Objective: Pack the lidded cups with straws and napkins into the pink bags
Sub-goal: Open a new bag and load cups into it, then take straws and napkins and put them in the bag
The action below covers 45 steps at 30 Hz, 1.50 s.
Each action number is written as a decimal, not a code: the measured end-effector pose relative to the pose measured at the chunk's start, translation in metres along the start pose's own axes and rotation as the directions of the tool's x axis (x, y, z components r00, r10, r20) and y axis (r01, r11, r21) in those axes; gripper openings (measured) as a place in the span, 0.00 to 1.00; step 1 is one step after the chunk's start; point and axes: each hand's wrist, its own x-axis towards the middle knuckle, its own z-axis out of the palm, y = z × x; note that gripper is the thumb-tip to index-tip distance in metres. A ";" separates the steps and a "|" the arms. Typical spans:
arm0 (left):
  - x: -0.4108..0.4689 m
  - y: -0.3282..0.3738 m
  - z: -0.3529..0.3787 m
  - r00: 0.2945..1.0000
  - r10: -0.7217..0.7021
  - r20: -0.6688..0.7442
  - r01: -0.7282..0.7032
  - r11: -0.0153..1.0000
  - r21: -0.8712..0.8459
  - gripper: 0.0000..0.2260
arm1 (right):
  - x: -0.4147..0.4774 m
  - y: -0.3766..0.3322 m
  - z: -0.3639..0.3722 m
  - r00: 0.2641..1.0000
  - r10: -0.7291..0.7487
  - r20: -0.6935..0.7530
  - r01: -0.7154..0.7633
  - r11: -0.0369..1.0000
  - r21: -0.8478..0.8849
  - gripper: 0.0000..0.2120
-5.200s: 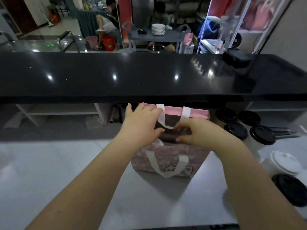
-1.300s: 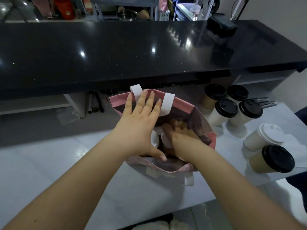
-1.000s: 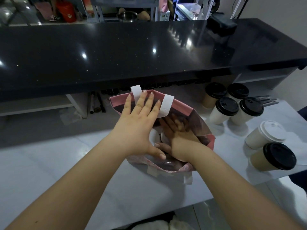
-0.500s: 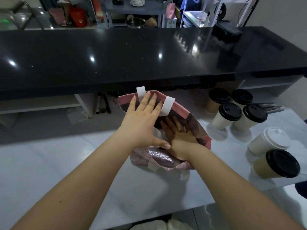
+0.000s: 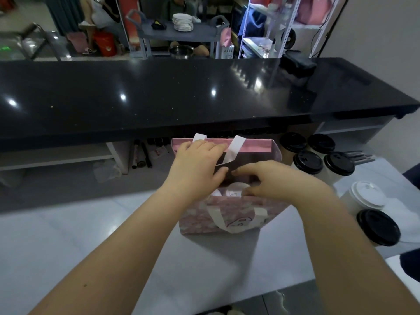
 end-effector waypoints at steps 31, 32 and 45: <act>0.068 0.250 0.107 0.915 0.351 0.201 -0.295 0.919 -0.262 0.17 | -0.176 0.167 0.041 0.646 0.541 -0.539 -0.479 0.837 0.265 0.12; 0.074 0.256 0.116 0.924 0.320 0.210 -0.264 0.930 -0.256 0.17 | -0.175 0.181 0.041 0.651 0.536 -0.538 -0.473 0.840 0.265 0.13; 0.179 0.332 0.207 0.986 0.010 0.166 0.025 0.978 -0.208 0.18 | -0.118 0.377 0.025 0.820 0.368 -0.437 -0.264 0.922 0.281 0.11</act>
